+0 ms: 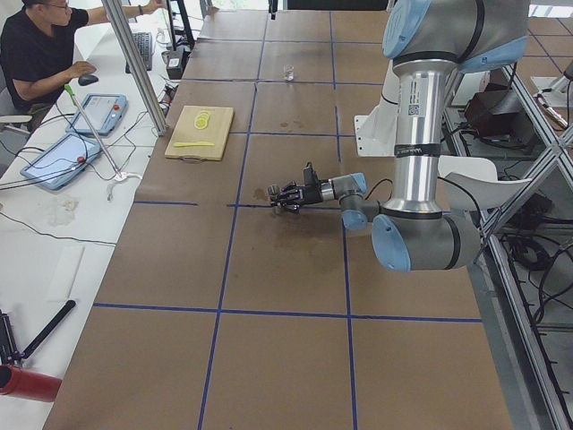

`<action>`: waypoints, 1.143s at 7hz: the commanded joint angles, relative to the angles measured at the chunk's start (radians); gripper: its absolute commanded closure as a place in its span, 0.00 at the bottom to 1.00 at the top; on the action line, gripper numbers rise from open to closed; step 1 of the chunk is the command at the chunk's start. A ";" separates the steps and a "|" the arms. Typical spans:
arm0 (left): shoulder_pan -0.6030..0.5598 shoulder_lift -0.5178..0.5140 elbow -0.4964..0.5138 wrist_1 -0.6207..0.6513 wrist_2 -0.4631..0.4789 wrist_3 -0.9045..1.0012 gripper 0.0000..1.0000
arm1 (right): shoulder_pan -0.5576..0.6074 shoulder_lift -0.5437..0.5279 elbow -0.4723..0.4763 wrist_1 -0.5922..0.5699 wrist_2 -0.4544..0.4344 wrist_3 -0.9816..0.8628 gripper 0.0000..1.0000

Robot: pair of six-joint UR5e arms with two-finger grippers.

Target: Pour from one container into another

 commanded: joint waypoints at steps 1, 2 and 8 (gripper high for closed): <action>-0.008 -0.003 -0.010 -0.111 -0.003 0.149 1.00 | -0.002 0.003 0.000 0.002 0.000 0.002 0.00; -0.015 0.005 -0.008 -0.233 -0.006 0.212 1.00 | -0.005 0.005 0.003 0.003 0.002 0.008 0.00; -0.060 -0.042 0.019 -0.451 -0.100 0.504 1.00 | -0.033 0.037 0.003 0.092 -0.003 0.047 0.00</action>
